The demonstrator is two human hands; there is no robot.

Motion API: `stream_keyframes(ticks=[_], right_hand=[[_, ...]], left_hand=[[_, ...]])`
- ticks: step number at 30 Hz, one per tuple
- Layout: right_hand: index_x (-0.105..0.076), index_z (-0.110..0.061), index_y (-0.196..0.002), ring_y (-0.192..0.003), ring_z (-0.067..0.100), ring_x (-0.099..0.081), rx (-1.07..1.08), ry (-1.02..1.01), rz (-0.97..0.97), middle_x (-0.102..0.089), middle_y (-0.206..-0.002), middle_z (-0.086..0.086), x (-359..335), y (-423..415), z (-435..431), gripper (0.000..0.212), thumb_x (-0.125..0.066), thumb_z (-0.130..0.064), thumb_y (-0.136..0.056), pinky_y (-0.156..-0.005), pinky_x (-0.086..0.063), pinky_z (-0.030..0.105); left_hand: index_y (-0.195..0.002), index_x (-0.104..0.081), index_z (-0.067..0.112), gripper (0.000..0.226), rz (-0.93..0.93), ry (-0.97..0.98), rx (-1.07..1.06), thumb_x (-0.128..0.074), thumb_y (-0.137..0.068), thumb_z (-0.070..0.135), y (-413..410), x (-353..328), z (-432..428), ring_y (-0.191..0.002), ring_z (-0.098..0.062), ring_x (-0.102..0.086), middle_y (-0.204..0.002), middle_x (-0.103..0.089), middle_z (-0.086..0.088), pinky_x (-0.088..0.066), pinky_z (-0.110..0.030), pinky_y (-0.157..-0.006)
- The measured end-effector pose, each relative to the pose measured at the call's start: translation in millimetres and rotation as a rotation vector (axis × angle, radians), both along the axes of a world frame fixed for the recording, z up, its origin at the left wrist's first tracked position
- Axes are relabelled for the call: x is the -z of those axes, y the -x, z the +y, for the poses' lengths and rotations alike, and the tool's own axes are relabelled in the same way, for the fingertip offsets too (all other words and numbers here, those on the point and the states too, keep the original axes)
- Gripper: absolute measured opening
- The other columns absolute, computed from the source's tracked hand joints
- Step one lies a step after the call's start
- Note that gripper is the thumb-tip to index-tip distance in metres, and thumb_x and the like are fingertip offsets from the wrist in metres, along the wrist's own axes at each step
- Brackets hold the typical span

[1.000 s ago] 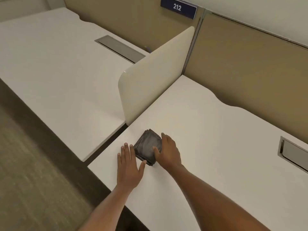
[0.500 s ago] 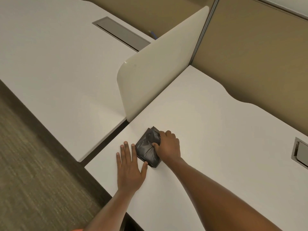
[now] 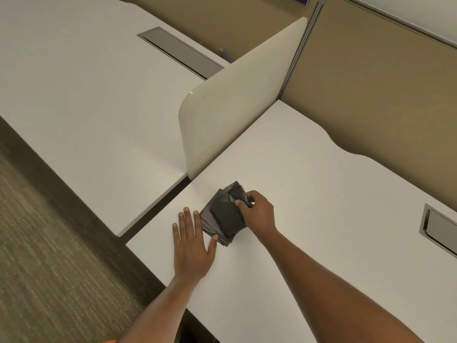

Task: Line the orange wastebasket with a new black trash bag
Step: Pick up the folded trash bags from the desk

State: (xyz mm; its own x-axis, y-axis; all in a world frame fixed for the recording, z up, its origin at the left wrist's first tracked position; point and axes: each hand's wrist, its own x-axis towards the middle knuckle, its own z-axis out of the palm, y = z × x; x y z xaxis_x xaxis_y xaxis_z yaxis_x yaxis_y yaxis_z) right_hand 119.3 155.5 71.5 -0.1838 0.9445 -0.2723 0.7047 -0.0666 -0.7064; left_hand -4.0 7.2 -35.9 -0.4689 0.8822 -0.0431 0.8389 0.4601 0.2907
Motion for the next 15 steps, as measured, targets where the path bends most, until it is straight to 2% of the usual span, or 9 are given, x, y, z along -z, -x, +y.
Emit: stream_keyframes(ticks=[3,5,8,11,13,15], right_hand=[[-0.065,-0.017,-0.095,-0.085,0.018,-0.066,0.094,0.036,0.109,-0.069,-0.087,-0.005,-11,-9,-10,0.016,-0.068,-0.033,-0.090,-0.076,-0.057,0.034],[-0.066,-0.018,-0.096,-0.087,0.019,-0.067,0.161,0.059,0.191,-0.070,-0.089,-0.003,-20,-14,-18,0.016,-0.068,-0.033,-0.091,-0.078,-0.060,0.038],[-0.066,-0.018,-0.098,-0.091,0.020,-0.070,0.251,0.114,0.316,-0.072,-0.094,-0.001,-35,-19,-36,0.015,-0.069,-0.031,-0.091,-0.081,-0.062,0.041],[-0.065,-0.015,-0.104,-0.093,0.023,-0.073,0.308,0.172,0.443,-0.075,-0.100,0.005,-50,-23,-59,0.019,-0.070,-0.028,-0.092,-0.077,-0.063,0.038],[-0.064,-0.013,-0.109,-0.091,0.021,-0.075,0.327,0.197,0.507,-0.076,-0.102,0.007,-61,-27,-75,0.023,-0.071,-0.028,-0.092,-0.071,-0.062,0.031],[-0.065,-0.013,-0.111,-0.086,0.018,-0.076,0.346,0.222,0.570,-0.077,-0.100,0.006,-71,-30,-91,0.025,-0.072,-0.027,-0.091,-0.065,-0.060,0.026]], left_hand=[[-0.161,-0.014,0.008,0.079,-0.068,-0.028,0.001,-0.032,-0.099,0.054,1,-11,-1,-0.156,-0.034,-0.005,-0.169,-0.006,-0.018,-0.020,-0.056,-0.123],[-0.161,-0.010,0.009,0.077,-0.152,-0.086,-0.017,-0.029,-0.099,0.051,0,-23,-2,-0.157,-0.032,-0.002,-0.170,-0.003,-0.017,-0.015,-0.055,-0.125],[-0.162,-0.006,0.012,0.078,-0.376,-0.221,-0.063,-0.033,-0.099,0.051,-7,-53,1,-0.157,-0.027,-0.002,-0.171,-0.003,-0.011,-0.015,-0.050,-0.126],[-0.162,-0.009,0.021,0.083,-0.695,-0.342,-0.127,-0.042,-0.097,0.061,-19,-93,6,-0.153,-0.025,-0.022,-0.168,-0.019,-0.007,-0.037,-0.046,-0.119],[-0.160,-0.017,0.025,0.086,-0.948,-0.369,-0.209,-0.054,-0.092,0.063,-24,-117,7,-0.140,-0.024,-0.044,-0.160,-0.036,-0.006,-0.052,-0.041,-0.105],[-0.154,-0.032,0.025,0.083,-1.181,-0.330,-0.300,-0.062,-0.087,0.063,-25,-135,4,-0.124,-0.020,-0.058,-0.147,-0.052,-0.005,-0.057,-0.038,-0.097]])
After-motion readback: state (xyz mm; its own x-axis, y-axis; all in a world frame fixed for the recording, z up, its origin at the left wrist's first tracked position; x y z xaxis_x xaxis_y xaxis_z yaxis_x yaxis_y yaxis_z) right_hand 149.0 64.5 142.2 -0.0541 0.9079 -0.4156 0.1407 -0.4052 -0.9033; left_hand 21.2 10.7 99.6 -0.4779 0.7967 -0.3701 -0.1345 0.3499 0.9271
